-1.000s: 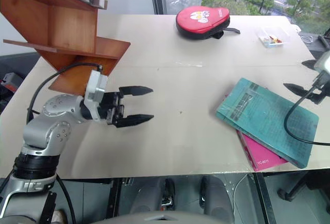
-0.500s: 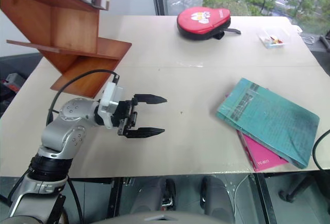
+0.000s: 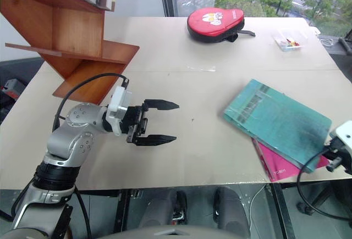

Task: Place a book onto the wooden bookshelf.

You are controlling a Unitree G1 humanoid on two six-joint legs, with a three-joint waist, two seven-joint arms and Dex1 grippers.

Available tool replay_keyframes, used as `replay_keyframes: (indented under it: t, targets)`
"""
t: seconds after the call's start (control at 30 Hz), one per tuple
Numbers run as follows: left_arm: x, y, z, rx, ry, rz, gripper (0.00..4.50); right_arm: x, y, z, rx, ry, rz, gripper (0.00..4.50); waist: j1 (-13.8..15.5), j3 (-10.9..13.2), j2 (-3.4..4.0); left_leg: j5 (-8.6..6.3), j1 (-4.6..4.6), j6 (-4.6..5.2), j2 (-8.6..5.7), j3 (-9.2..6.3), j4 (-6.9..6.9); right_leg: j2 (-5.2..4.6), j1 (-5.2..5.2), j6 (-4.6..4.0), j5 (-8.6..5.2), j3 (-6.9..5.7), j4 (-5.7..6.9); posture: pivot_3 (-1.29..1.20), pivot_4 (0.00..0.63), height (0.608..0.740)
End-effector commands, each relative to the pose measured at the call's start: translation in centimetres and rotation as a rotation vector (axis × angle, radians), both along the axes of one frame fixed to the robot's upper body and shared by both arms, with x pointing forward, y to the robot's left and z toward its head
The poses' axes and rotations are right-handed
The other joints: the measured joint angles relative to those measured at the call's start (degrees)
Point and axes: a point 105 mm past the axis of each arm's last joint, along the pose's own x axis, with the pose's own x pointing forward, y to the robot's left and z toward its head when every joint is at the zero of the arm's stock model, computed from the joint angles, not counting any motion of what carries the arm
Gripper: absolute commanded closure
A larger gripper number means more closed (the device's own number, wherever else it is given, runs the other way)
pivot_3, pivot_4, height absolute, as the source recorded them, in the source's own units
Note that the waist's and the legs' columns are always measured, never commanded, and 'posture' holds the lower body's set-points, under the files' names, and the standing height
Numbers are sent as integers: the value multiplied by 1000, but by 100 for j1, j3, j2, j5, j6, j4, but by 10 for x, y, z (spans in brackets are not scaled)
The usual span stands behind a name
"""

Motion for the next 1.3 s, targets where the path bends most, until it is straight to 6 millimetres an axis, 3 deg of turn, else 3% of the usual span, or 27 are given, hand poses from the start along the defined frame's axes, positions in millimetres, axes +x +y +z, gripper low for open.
replay_keyframes:
  t: [0.03, 0.2, 0.33, 0.63, 0.77, 0.93, 1.1, 1.2, 1.3]
  targets:
    - [-3, 2, 4, -2, -27, 6, 0, 10, 35, -3, 68, -24, 100, 4426, -7, -1, -1, 0, 0, 0, 0, 0, 0, 0, 0, 3, 2, 0, 0, 0, 150, 740]
    - [-3, 4, 1, 2, -24, 22, 0, 21, 67, -6, 119, -37, 172, 4426, -5, -4, -5, 0, 2, -1, 2, 0, 0, 1, 0, 1, 1, 0, 2, 0, 150, 740]
    - [-3, 5, 1, 3, -21, 35, 0, 25, 67, -4, 123, -51, 149, 4426, 13, -7, -9, 0, 1, 0, -1, 0, 0, -3, 1, 0, 1, -1, 1, 0, 150, 740]
    - [-2, 1, 0, -2, -16, 41, 0, 4, 30, 15, 61, -48, 60, 4426, 25, -8, -11, 0, -3, 0, -4, -3, 1, -5, 2, 3, 2, -4, 0, 0, 150, 740]
    - [-2, 1, -1, -1, -15, 39, 0, -3, 12, 32, 24, -78, 14, 4426, 15, -8, -10, 0, -2, 0, -3, -2, 1, -4, 1, 4, 2, -3, 1, 0, 150, 740]
    - [0, -1, -2, -3, -7, 37, 0, 24, -40, 54, -147, -219, -204, 4426, -5, -9, -8, 0, 2, 1, -4, 7, 3, -2, 1, -1, 0, 6, 1, 0, 150, 740]
    - [0, -2, -3, -4, -10, 45, 0, 43, -52, 27, -168, -153, -275, 4426, 6, -8, -9, 1, 1, 0, -4, 4, 3, 1, 0, -7, -3, 4, 3, 0, 150, 740]
    - [1, -1, -2, -2, -15, 54, 0, 47, -44, 11, -122, -99, -245, 4426, 6, -8, -7, 1, -2, 0, -5, 3, 2, 1, -1, 9, 6, 2, 3, 0, 150, 740]
    - [0, 4, -3, 1, -12, 81, 0, 49, -15, 1, 22, -46, -145, 4426, 3, -8, -6, 1, -2, 0, -6, 6, 2, 0, -1, 11, 7, 6, 1, 0, 150, 740]
